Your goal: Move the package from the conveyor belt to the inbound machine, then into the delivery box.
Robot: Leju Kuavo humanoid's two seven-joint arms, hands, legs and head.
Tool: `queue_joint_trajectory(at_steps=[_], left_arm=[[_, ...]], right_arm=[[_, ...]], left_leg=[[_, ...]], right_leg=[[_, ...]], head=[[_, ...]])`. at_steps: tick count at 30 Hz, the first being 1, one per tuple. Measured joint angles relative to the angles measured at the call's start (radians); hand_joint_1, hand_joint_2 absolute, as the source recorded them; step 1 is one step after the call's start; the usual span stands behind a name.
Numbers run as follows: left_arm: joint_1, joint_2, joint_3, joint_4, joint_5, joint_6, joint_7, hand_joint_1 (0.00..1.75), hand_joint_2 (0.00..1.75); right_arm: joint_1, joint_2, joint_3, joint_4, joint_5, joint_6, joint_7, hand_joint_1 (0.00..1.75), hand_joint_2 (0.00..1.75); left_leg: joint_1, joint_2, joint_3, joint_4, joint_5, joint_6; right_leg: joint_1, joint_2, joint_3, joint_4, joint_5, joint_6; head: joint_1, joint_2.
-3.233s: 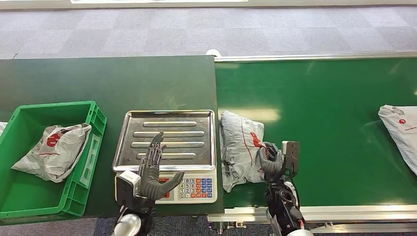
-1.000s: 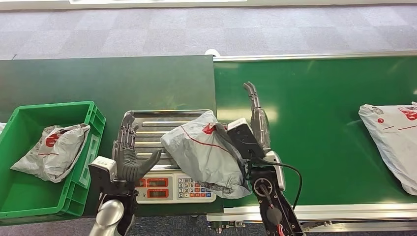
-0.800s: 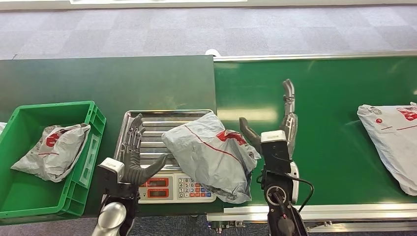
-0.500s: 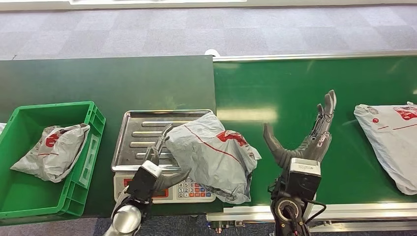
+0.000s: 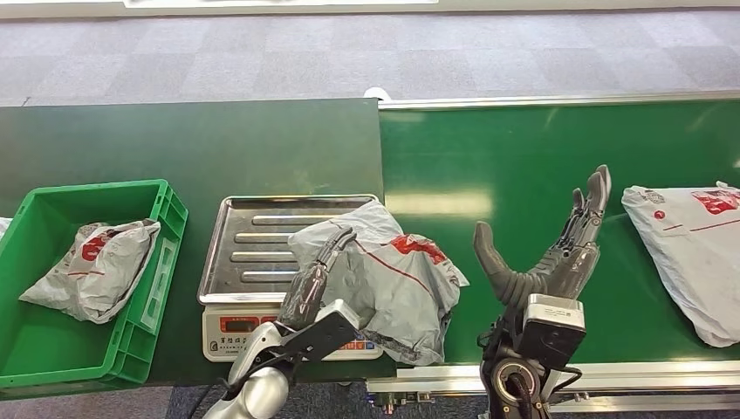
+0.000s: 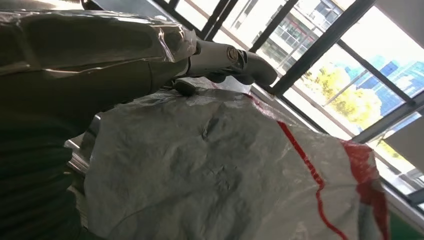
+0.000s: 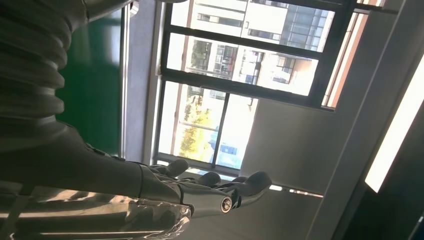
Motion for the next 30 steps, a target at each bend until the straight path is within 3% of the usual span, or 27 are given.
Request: queue_joint_trajectory(at_steps=[6, 7, 10, 11, 20, 30], left_arm=[[-0.044, -0.004, -0.061, 0.068, -0.17, 0.088, 0.097, 0.01, 1.75], [-0.053, -0.006, -0.071, 0.081, -0.206, 0.099, 0.122, 0.33, 1.75], [-0.087, -0.02, -0.099, 0.129, -0.298, 0.116, 0.192, 1.6, 1.75], [-0.1, -0.025, -0.106, 0.148, -0.319, 0.119, 0.21, 1.72, 1.75], [-0.192, -0.066, -0.128, 0.307, -0.376, 0.145, 0.271, 1.75, 1.75], [-0.221, -0.074, -0.101, 0.37, -0.369, 0.192, 0.286, 1.75, 1.75]], right_arm=[[0.009, 0.0, 0.002, -0.007, -0.002, 0.0, 0.001, 0.0, 1.75], [0.011, 0.0, 0.002, -0.01, -0.003, 0.0, 0.001, 0.0, 1.75], [0.014, 0.001, 0.001, -0.018, -0.003, 0.0, 0.007, 0.0, 1.75], [0.015, 0.002, 0.001, -0.02, -0.004, 0.0, 0.009, 0.0, 1.75], [0.017, 0.009, -0.003, -0.031, -0.007, 0.0, 0.014, 0.0, 1.75], [0.028, 0.01, -0.01, -0.031, -0.011, -0.005, 0.014, 0.0, 1.75]], left_leg=[[0.0, 0.0, 0.0, 0.0, 0.0, 0.0], [0.0, 0.0, 0.0, 0.0, 0.0, 0.0], [0.0, 0.0, 0.0, 0.0, 0.0, 0.0], [0.0, 0.0, 0.0, 0.0, 0.0, 0.0], [0.0, 0.0, 0.001, 0.0, 0.0, 0.0], [0.0, 0.0, 0.001, 0.0, 0.0, 0.0]], right_leg=[[0.0, 0.0, 0.0, 0.0, 0.0, 0.0], [0.0, 0.0, 0.0, 0.0, 0.0, 0.0], [0.0, 0.0, 0.0, 0.0, 0.0, 0.0], [0.0, 0.0, 0.0, 0.0, 0.0, 0.0], [0.0, 0.0, 0.001, 0.0, 0.0, 0.0], [0.0, 0.0, 0.001, 0.0, 0.0, 0.0]], head=[[0.0, 0.0], [0.0, 0.0], [0.0, 0.0], [0.0, 0.0], [0.0, 0.0], [0.0, 0.0]])
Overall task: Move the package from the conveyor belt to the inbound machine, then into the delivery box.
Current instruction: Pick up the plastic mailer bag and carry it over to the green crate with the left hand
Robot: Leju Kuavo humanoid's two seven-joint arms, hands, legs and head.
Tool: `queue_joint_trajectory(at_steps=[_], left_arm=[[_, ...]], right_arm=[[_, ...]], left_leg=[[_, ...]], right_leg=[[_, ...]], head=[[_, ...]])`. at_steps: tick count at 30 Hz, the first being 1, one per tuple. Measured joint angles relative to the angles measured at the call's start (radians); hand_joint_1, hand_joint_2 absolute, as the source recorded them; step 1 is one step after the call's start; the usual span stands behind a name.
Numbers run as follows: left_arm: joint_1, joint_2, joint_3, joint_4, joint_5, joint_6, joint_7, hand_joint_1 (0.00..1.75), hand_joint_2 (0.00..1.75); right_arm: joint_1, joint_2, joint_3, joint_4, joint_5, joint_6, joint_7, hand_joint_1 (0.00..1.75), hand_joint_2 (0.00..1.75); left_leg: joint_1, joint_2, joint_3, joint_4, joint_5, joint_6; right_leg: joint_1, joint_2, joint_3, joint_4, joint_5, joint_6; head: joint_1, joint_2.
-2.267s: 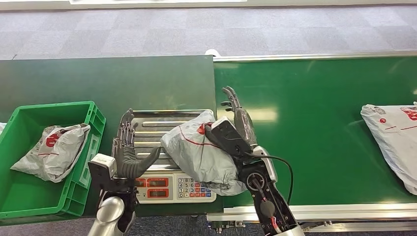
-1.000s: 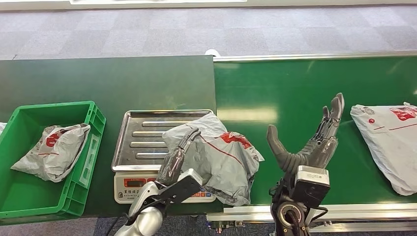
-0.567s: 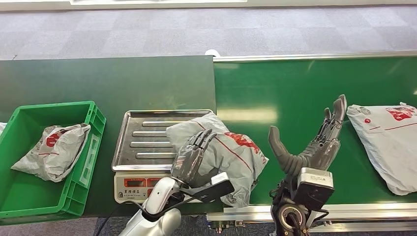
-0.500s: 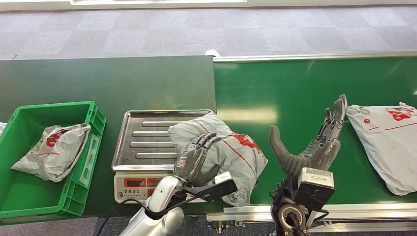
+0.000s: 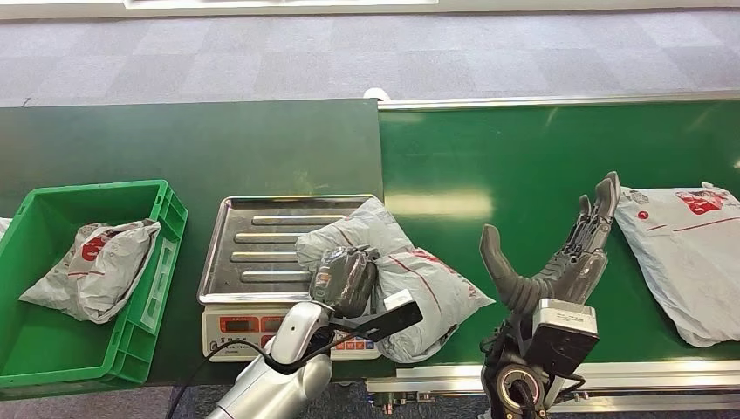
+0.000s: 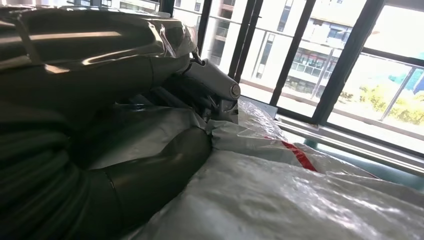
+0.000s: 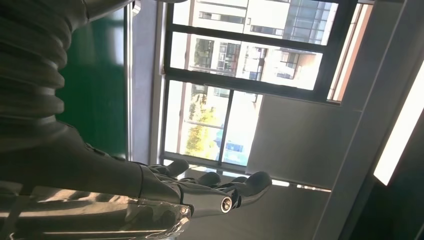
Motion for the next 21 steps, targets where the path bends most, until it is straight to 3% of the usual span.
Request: queue_joint_trajectory(at_steps=[9, 13, 17, 21], left_arm=[[0.009, 0.0, 0.027, -0.003, 0.03, 0.033, -0.025, 1.75, 1.75], [0.052, 0.002, 0.063, -0.059, 0.181, 0.1, -0.149, 1.75, 1.75], [0.116, 0.025, 0.128, -0.223, 0.369, 0.2, -0.302, 1.75, 1.75], [0.181, 0.036, 0.254, -0.428, 0.367, 0.253, -0.452, 1.75, 1.75]], right_arm=[[0.006, 0.0, -0.001, -0.002, 0.0, -0.006, 0.0, 0.0, 1.75], [0.01, 0.0, -0.001, -0.002, -0.003, -0.012, 0.0, 0.0, 1.75], [0.022, -0.002, -0.002, 0.002, -0.003, -0.007, 0.014, 0.0, 1.75], [0.04, -0.002, -0.025, 0.031, -0.027, 0.02, 0.029, 0.0, 1.75]], left_leg=[[0.0, 0.0, 0.0, 0.0, 0.0, 0.0], [0.0, 0.0, 0.0, 0.0, 0.0, 0.0], [0.0, 0.0, -0.002, 0.0, 0.0, 0.0], [0.0, 0.0, -0.002, 0.0, 0.0, 0.0]], right_leg=[[0.0, 0.0, 0.0, 0.0, 0.0, 0.0], [0.0, 0.0, -0.001, 0.0, 0.0, 0.0], [0.0, 0.0, -0.002, 0.001, 0.0, 0.0], [0.0, 0.0, -0.003, 0.001, 0.0, 0.0]], head=[[0.0, 0.0], [0.0, 0.0], [0.0, 0.0], [0.0, 0.0]])
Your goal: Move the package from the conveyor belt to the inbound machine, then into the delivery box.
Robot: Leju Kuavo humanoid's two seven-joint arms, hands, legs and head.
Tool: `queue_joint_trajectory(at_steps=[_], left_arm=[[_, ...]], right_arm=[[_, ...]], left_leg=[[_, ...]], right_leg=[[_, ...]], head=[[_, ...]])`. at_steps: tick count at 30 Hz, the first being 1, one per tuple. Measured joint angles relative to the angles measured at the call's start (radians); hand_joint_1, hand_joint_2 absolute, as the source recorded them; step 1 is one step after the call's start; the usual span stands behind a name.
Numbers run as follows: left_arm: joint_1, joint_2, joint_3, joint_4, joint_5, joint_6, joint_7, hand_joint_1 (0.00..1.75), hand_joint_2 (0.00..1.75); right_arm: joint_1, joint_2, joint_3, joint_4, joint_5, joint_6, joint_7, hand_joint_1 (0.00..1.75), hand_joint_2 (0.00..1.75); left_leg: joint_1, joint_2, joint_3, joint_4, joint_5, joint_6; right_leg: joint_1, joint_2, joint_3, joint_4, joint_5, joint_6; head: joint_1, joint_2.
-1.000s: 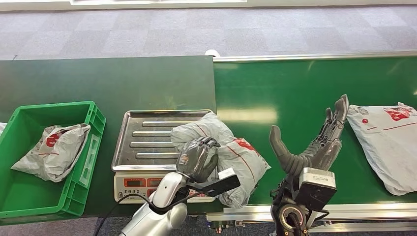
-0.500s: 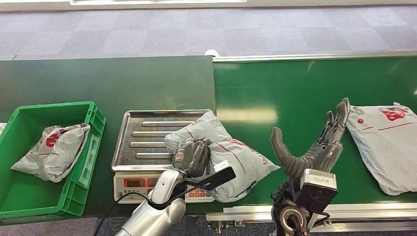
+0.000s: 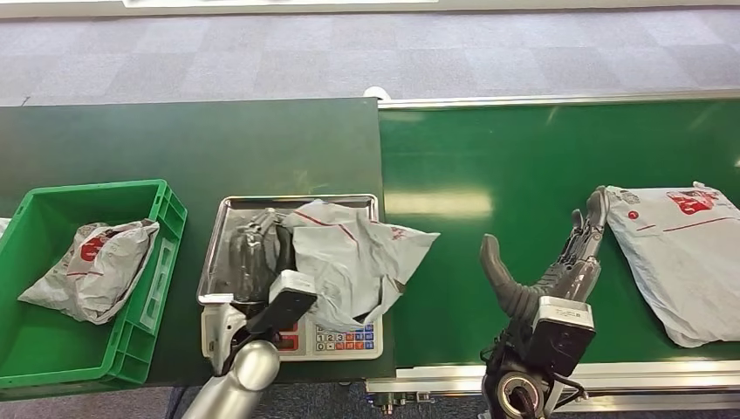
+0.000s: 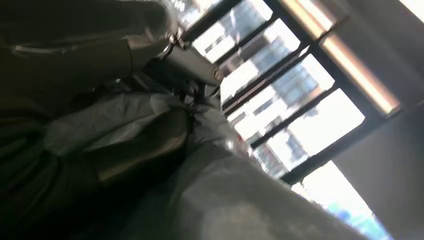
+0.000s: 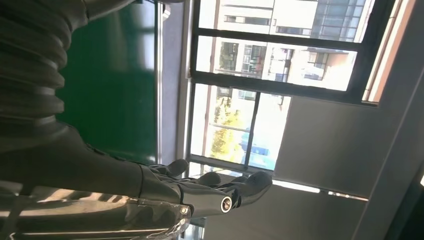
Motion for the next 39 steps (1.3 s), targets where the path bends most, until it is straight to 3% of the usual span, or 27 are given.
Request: queue_joint_trajectory(at_steps=[6, 10, 13, 18, 26, 27, 30, 31, 35, 39], left_arm=[[0.06, -0.027, 0.182, -0.216, 0.002, 0.005, -0.174, 1.75, 1.75], [0.059, -0.041, 0.315, -0.295, -0.003, 0.004, -0.196, 1.75, 1.75], [0.035, -0.042, 0.409, -0.305, -0.046, 0.004, -0.145, 1.75, 1.75], [-0.032, -0.033, 0.542, -0.259, -0.158, 0.004, 0.013, 1.75, 1.75], [-0.105, 0.019, 0.676, -0.103, -0.243, 0.004, 0.166, 1.72, 1.75], [-0.111, 0.024, 0.688, -0.089, -0.258, 0.004, 0.179, 1.47, 1.75], [-0.123, 0.033, 0.72, -0.058, -0.305, 0.004, 0.216, 0.18, 1.75], [-0.125, 0.036, 0.729, -0.05, -0.317, 0.004, 0.227, 0.0, 1.75], [-0.131, 0.04, 0.76, -0.03, -0.315, 0.004, 0.234, 0.0, 1.75], [-0.133, 0.04, 0.766, -0.02, -0.216, 0.004, 0.188, 0.0, 1.75]], right_arm=[[0.028, 0.001, -0.039, 0.058, -0.046, 0.021, 0.002, 0.0, 1.75], [0.062, 0.002, -0.068, 0.111, -0.095, 0.031, 0.008, 0.0, 1.75], [0.086, 0.002, -0.083, 0.145, -0.115, 0.034, 0.012, 0.0, 1.75], [0.111, 0.003, -0.097, 0.175, -0.122, 0.034, 0.027, 0.0, 1.75], [0.124, 0.004, -0.103, 0.194, -0.11, 0.034, 0.063, 0.0, 1.75], [0.125, 0.005, -0.104, 0.194, -0.106, 0.035, 0.067, 0.0, 1.75], [0.129, 0.006, -0.107, 0.195, -0.099, 0.037, 0.076, 0.0, 1.75], [0.129, 0.006, -0.108, 0.195, -0.098, 0.037, 0.078, 0.0, 1.75], [0.13, 0.008, -0.114, 0.195, -0.088, 0.041, 0.085, 0.0, 1.75], [0.131, 0.01, -0.12, 0.195, -0.079, 0.045, 0.089, 0.0, 1.75]], left_leg=[[0.0, 0.0, 0.0, 0.0, 0.0, 0.0], [0.0, 0.0, 0.0, 0.0, 0.0, 0.0], [0.0, 0.0, 0.0, 0.0, 0.0, 0.0], [0.0, 0.0, 0.0, 0.0, 0.0, 0.0], [0.0, 0.0, 0.001, 0.0, 0.0, 0.0], [0.0, 0.0, 0.001, 0.0, 0.0, 0.0], [0.0, 0.0, 0.001, 0.0, 0.0, 0.0], [0.0, 0.0, 0.001, 0.0, 0.0, 0.0], [0.0, 0.0, 0.001, 0.0, 0.0, 0.0], [0.0, 0.0, 0.001, 0.0, 0.0, 0.0]], right_leg=[[0.0, 0.0, 0.0, 0.0, 0.0, 0.0], [0.0, 0.0, 0.0, 0.0, 0.0, 0.0], [0.0, 0.0, 0.0, 0.0, 0.0, 0.0], [0.0, 0.0, 0.0, 0.001, 0.0, 0.0], [0.0, 0.0, 0.0, 0.001, 0.0, 0.0], [0.0, 0.0, 0.0, 0.001, 0.0, 0.0], [0.0, 0.0, 0.0, 0.001, 0.0, 0.0], [0.0, 0.0, 0.0, 0.001, 0.0, 0.0], [0.0, 0.0, 0.0, 0.001, 0.0, 0.0], [0.0, 0.0, 0.0, 0.001, 0.0, 0.0]], head=[[0.0, 0.0], [0.0, 0.0], [0.0, 0.0], [0.0, 0.0], [0.0, 0.0], [0.0, 0.0], [0.0, 0.0], [0.0, 0.0], [0.0, 0.0], [0.0, 0.0]])
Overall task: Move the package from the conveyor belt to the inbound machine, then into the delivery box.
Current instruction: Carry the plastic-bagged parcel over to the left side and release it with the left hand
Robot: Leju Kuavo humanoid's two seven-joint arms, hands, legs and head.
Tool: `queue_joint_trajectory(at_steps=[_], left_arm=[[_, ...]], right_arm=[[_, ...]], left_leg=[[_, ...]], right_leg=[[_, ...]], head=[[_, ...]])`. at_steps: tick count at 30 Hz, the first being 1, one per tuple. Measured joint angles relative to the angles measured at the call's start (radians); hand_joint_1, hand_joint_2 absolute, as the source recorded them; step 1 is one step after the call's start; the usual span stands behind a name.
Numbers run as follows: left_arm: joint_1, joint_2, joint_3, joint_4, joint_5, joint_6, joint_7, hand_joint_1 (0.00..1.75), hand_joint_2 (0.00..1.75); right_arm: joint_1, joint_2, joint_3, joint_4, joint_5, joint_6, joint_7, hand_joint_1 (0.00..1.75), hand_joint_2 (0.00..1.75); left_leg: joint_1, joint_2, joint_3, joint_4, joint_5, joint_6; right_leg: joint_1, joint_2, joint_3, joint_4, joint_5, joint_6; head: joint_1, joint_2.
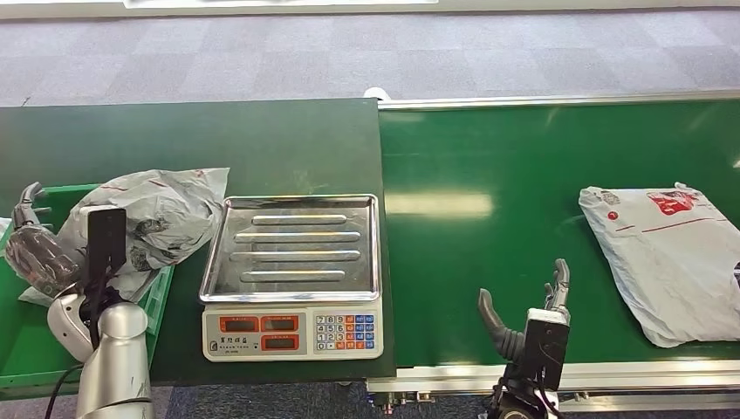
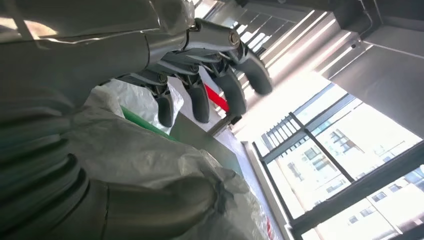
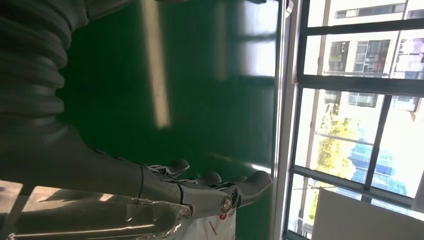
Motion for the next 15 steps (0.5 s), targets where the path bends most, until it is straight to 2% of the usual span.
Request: queue_joint_trajectory(at_steps=[8, 12, 15], left_arm=[[0.02, 0.0, -0.087, -0.058, 0.363, 0.0, -0.154, 0.0, 1.75], [0.054, -0.002, -0.166, -0.144, 0.437, 0.0, -0.271, 0.0, 1.75], [0.07, -0.004, -0.207, -0.186, 0.449, 0.0, -0.294, 0.0, 1.75]], right_arm=[[0.0, 0.001, -0.006, 0.0, 0.011, 0.003, 0.002, 0.0, 1.75], [-0.001, 0.001, -0.009, 0.002, 0.01, 0.012, 0.0, 0.0, 1.75], [-0.002, 0.001, -0.01, 0.004, 0.009, 0.015, -0.001, 0.0, 1.75]], left_leg=[[0.0, 0.0, 0.0, 0.0, 0.0, 0.0], [0.0, 0.0, 0.0, 0.0, 0.0, 0.0], [0.0, 0.0, 0.0, 0.0, 0.0, 0.0]], right_leg=[[0.0, 0.0, 0.0, 0.0, 0.0, 0.0], [0.0, 0.0, 0.0, 0.0, 0.0, 0.0], [0.0, 0.0, 0.001, 0.0, 0.0, 0.0]], head=[[0.0, 0.0], [0.0, 0.0], [0.0, 0.0]])
